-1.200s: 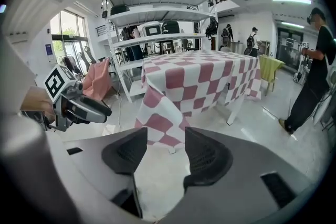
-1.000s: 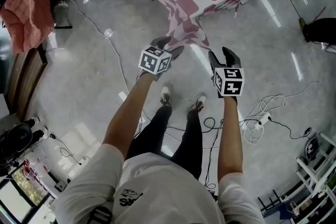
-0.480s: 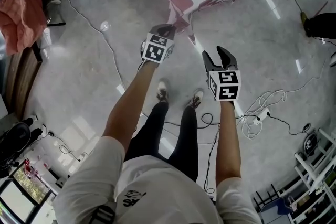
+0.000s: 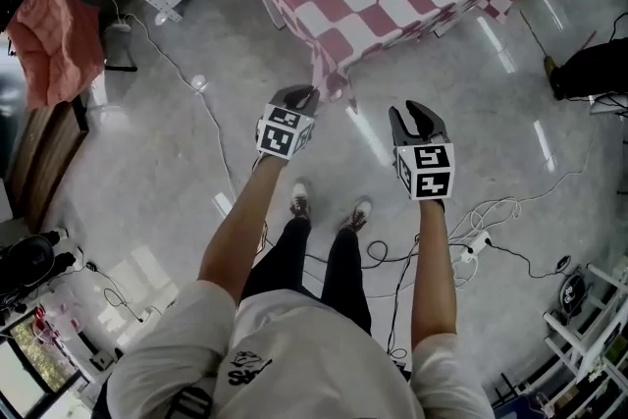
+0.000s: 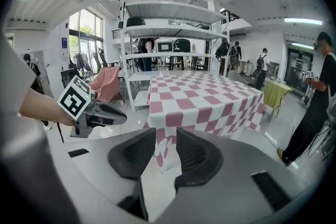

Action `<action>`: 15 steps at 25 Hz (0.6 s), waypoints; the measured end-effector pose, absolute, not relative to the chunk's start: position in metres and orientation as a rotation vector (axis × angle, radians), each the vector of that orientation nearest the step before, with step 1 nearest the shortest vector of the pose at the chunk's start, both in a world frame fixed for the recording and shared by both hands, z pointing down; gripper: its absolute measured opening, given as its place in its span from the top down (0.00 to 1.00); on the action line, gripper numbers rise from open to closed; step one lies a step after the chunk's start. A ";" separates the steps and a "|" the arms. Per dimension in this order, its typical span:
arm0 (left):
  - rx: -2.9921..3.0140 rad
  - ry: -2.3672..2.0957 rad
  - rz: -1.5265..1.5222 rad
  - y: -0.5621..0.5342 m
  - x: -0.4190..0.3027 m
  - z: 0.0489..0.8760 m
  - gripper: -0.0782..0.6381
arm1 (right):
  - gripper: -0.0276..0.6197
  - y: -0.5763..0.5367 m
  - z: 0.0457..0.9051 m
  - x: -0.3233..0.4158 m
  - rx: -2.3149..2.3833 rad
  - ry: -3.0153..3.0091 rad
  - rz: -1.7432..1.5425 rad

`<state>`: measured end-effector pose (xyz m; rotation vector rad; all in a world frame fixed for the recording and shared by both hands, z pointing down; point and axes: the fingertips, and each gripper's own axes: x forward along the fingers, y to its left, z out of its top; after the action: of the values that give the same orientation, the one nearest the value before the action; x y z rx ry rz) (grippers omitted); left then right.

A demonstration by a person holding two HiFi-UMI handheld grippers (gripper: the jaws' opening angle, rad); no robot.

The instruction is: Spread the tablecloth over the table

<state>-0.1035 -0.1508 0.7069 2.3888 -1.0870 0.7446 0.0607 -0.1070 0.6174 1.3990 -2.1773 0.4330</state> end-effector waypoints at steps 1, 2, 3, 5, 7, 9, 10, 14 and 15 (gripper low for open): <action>2.419 -1.088 0.706 -0.147 -0.101 0.683 0.83 | 0.75 -0.107 0.598 0.063 1.401 -2.191 0.404; 2.450 -1.087 0.668 -0.143 -0.099 0.658 0.83 | 0.81 -0.107 0.577 0.065 1.407 -2.204 0.375; 2.481 -1.087 0.632 -0.142 -0.096 0.632 0.83 | 0.86 -0.107 0.557 0.067 1.418 -2.216 0.345; 2.540 -1.092 0.562 -0.141 -0.092 0.581 0.84 | 0.90 -0.108 0.516 0.073 1.438 -2.235 0.288; 2.600 -1.096 0.507 -0.140 -0.088 0.531 0.84 | 0.92 -0.106 0.477 0.079 1.453 -2.248 0.242; 2.669 -1.101 0.476 -0.140 -0.083 0.483 0.85 | 0.92 -0.105 0.442 0.083 1.468 -2.259 0.205; 2.706 -1.103 0.462 -0.139 -0.081 0.459 0.85 | 0.92 -0.104 0.425 0.085 1.478 -2.263 0.186; 2.821 -1.121 0.349 -0.131 -0.070 0.376 0.85 | 0.92 -0.097 0.361 0.093 1.528 -2.277 0.100; 2.843 -1.124 0.319 -0.128 -0.068 0.359 0.85 | 0.92 -0.095 0.347 0.094 1.540 -2.284 0.075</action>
<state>-0.0676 -0.1280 0.3592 2.8430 -1.1238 0.3193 0.0943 -0.0953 0.3473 1.5397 -2.2839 0.0753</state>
